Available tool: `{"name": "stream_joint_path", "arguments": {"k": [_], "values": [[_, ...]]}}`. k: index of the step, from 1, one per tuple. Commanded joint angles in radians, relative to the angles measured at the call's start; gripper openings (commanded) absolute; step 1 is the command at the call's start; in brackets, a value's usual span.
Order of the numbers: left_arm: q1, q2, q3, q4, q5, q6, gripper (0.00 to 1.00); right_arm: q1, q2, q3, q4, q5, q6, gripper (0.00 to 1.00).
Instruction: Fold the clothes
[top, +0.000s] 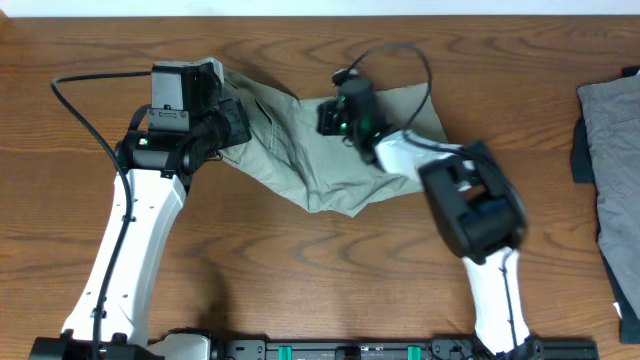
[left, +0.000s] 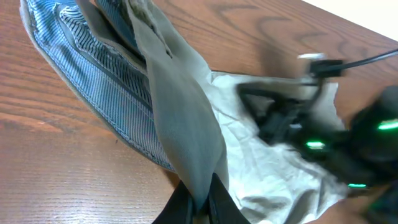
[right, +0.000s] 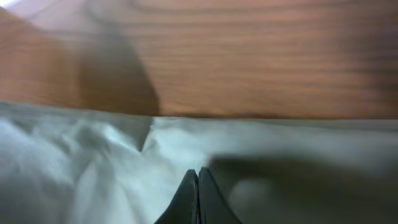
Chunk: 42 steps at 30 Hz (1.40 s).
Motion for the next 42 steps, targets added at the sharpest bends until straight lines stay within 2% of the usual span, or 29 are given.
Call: {"name": "stream_joint_path", "arguments": {"k": [1, 7, 14, 20, 24, 29, 42], "values": [[0.000, 0.005, 0.035, 0.014, -0.005, 0.035, 0.06, -0.066, -0.158, 0.019, -0.152, 0.005, -0.085, 0.01], [-0.004, 0.005, 0.035, 0.022, -0.005, 0.081, 0.06, -0.185, -0.298, 0.019, -0.582, 0.013, -0.198, 0.01], [-0.051, 0.005, 0.035, 0.038, -0.006, 0.107, 0.06, -0.304, -0.297, -0.009, -0.855, 0.030, -0.273, 0.01], [-0.100, 0.005, 0.035, 0.054, -0.024, 0.120, 0.06, -0.354, -0.294, -0.098, -0.849, 0.034, -0.280, 0.01], [-0.139, 0.005, 0.035, 0.052, -0.084, 0.127, 0.06, -0.356, -0.294, -0.157, -0.811, 0.036, -0.286, 0.01], [-0.179, 0.010, 0.035, 0.073, -0.092, 0.126, 0.06, -0.351, -0.294, -0.225, -0.785, 0.031, -0.275, 0.01], [-0.235, 0.055, 0.037, 0.135, -0.091, 0.122, 0.06, -0.225, -0.294, -0.238, -0.848, 0.018, -0.240, 0.01]]}}
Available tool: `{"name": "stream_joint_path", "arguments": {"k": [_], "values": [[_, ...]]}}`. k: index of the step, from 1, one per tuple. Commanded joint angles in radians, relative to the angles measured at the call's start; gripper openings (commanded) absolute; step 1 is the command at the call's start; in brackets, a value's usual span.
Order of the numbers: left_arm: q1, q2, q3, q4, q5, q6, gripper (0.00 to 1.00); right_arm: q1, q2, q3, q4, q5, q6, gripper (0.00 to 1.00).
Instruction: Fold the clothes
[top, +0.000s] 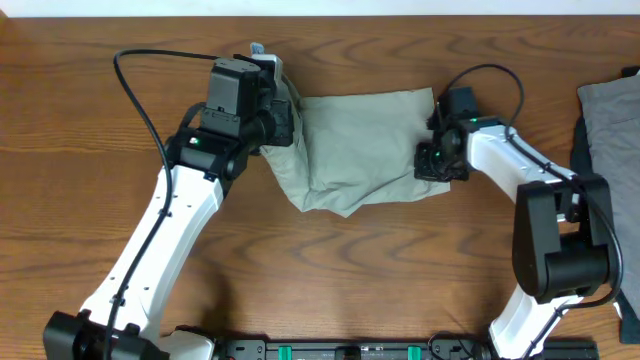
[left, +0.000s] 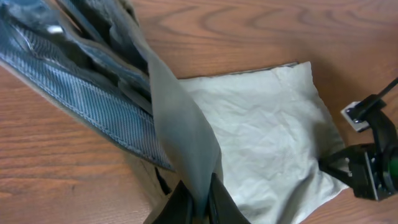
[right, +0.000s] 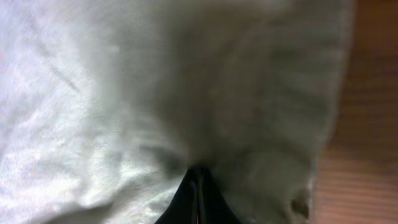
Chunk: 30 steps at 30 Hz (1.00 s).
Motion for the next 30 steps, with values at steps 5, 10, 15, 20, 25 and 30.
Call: {"name": "stream_joint_path", "arguments": {"k": [5, 10, 15, 20, 25, 30], "values": [[-0.046, 0.009, 0.061, -0.008, -0.005, 0.006, 0.06, 0.093, 0.016, -0.021, -0.029, 0.009, 0.101, 0.01], [-0.076, 0.010, 0.076, 0.005, -0.006, 0.010, 0.06, 0.124, 0.016, -0.021, -0.034, -0.015, 0.119, 0.01], [-0.081, 0.044, 0.076, 0.007, -0.005, 0.010, 0.06, 0.130, 0.009, -0.021, -0.037, -0.014, 0.106, 0.01], [-0.086, 0.072, 0.076, 0.009, -0.005, 0.009, 0.06, 0.104, -0.037, 0.000, -0.051, -0.015, 0.106, 0.01], [-0.101, 0.075, 0.076, 0.021, -0.004, 0.008, 0.06, 0.056, -0.123, 0.003, -0.097, -0.013, 0.106, 0.02], [-0.133, 0.075, 0.076, 0.023, -0.005, 0.009, 0.06, -0.019, -0.167, 0.003, -0.145, -0.006, 0.106, 0.04]]}}
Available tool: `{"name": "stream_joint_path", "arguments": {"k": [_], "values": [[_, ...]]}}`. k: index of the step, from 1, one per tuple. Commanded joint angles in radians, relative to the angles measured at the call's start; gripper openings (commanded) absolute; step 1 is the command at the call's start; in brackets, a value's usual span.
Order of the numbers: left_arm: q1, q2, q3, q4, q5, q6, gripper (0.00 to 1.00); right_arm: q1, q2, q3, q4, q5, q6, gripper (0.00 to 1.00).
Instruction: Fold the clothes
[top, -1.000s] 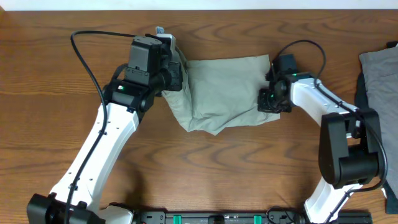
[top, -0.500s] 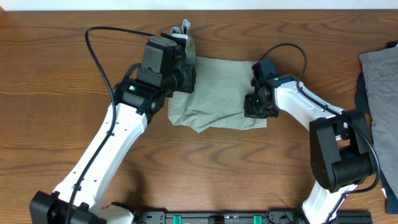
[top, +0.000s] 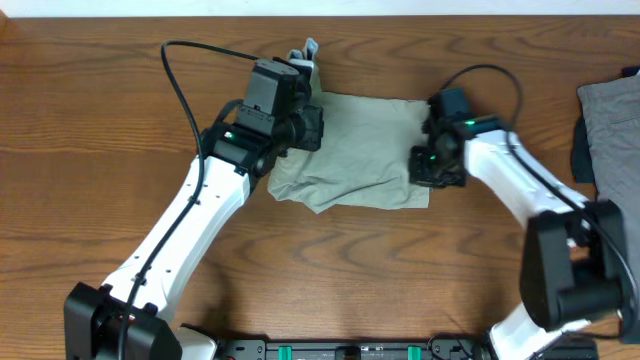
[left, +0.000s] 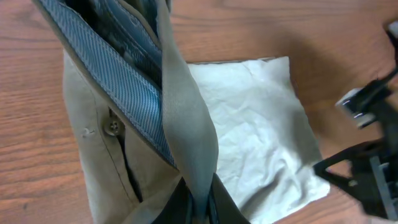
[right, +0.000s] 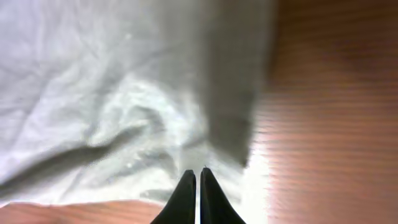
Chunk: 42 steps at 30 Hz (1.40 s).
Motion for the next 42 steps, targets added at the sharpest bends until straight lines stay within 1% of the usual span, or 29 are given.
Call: {"name": "stream_joint_path", "arguments": {"k": [1, 8, 13, 17, 21, 26, 30, 39, 42], "values": [[-0.029, -0.002, 0.038, 0.009, -0.001, 0.006, 0.06, -0.059, -0.029, 0.003, -0.015, 0.005, 0.013, 0.05], [-0.068, -0.001, 0.037, -0.002, -0.002, 0.006, 0.06, -0.141, -0.025, -0.003, 0.010, 0.005, 0.013, 0.04], [-0.073, 0.019, 0.037, -0.002, -0.002, 0.006, 0.06, -0.144, -0.025, -0.003, 0.042, 0.012, -0.002, 0.03], [-0.073, 0.028, 0.037, -0.002, -0.001, 0.002, 0.06, -0.142, -0.024, -0.010, 0.064, 0.063, -0.002, 0.01], [-0.073, 0.028, 0.037, -0.002, -0.001, -0.005, 0.06, -0.141, -0.016, -0.044, 0.139, 0.063, -0.005, 0.01], [-0.073, 0.028, 0.037, -0.002, -0.001, -0.013, 0.06, -0.137, -0.002, -0.124, 0.292, -0.009, -0.024, 0.01], [-0.073, 0.028, 0.039, -0.009, -0.001, -0.013, 0.06, -0.130, 0.013, -0.171, 0.369, -0.011, -0.041, 0.01], [-0.078, 0.028, 0.110, -0.083, -0.005, -0.013, 0.06, -0.113, 0.040, -0.178, 0.383, -0.010, -0.055, 0.01], [-0.084, 0.028, 0.122, -0.081, -0.005, -0.013, 0.06, -0.106, 0.040, -0.179, 0.383, -0.006, -0.055, 0.01]]}}
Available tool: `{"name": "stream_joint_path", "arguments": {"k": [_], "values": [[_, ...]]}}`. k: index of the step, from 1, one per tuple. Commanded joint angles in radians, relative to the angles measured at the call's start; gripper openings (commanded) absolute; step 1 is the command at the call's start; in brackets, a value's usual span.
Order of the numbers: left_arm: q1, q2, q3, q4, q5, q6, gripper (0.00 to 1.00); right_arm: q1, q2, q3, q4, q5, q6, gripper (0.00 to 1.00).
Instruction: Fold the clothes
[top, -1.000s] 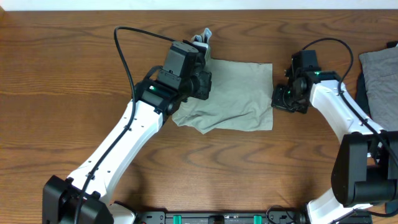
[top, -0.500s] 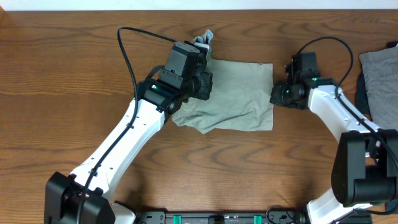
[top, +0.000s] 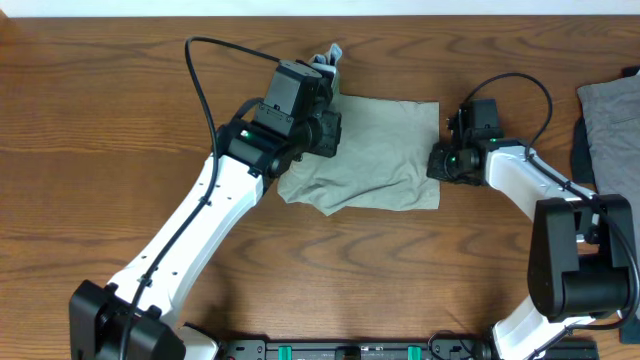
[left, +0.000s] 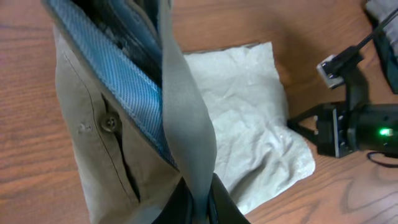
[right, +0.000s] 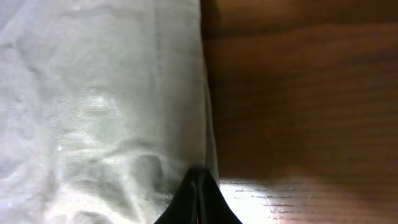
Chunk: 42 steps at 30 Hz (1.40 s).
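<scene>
Khaki trousers (top: 385, 150) lie folded in a rough rectangle at mid-table. My left gripper (left: 198, 202) is shut on the waistband, holding it raised over the garment's left part; the blue striped lining (left: 124, 81) and a button (left: 111, 122) hang in the left wrist view. In the overhead view the left gripper (top: 322, 128) sits at the garment's upper left. My right gripper (top: 441, 165) is low at the right edge, its fingers (right: 199, 186) shut on the fabric's hem (right: 204, 124).
A stack of grey clothes (top: 612, 120) with a dark piece (top: 580, 150) lies at the table's right edge. Black cables loop over both arms. Bare wood table (top: 120, 120) lies left of and in front of the trousers.
My left gripper has moved right with the waistband, which now covers more of the garment. My right gripper has shifted right along with the garment's right edge.
First the trousers lay spread in a wide V, with my left gripper holding the waistband at far left and my right gripper shut mid-garment. Then the cloth was a rectangle with my right gripper at its right edge. The waistband has since moved right in steps.
</scene>
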Motion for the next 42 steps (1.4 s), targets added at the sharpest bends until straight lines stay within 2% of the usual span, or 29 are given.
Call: {"name": "stream_joint_path", "arguments": {"k": [1, 13, 17, 32, 42], "values": [[-0.012, 0.007, 0.044, 0.008, -0.005, -0.010, 0.06, 0.016, 0.009, -0.008, 0.003, -0.002, -0.016, 0.01], [-0.043, 0.011, 0.044, 0.019, -0.005, -0.040, 0.06, 0.056, 0.009, -0.009, 0.012, 0.059, -0.016, 0.01], [-0.068, 0.023, 0.044, 0.020, -0.069, -0.040, 0.06, 0.056, 0.009, -0.009, 0.011, 0.059, -0.016, 0.01], [-0.105, 0.182, 0.044, 0.102, -0.076, -0.108, 0.06, 0.056, 0.009, -0.010, 0.011, 0.060, -0.016, 0.01], [-0.167, 0.196, 0.044, 0.145, -0.075, -0.108, 0.06, 0.056, 0.009, -0.013, 0.014, 0.059, -0.016, 0.01]]}}
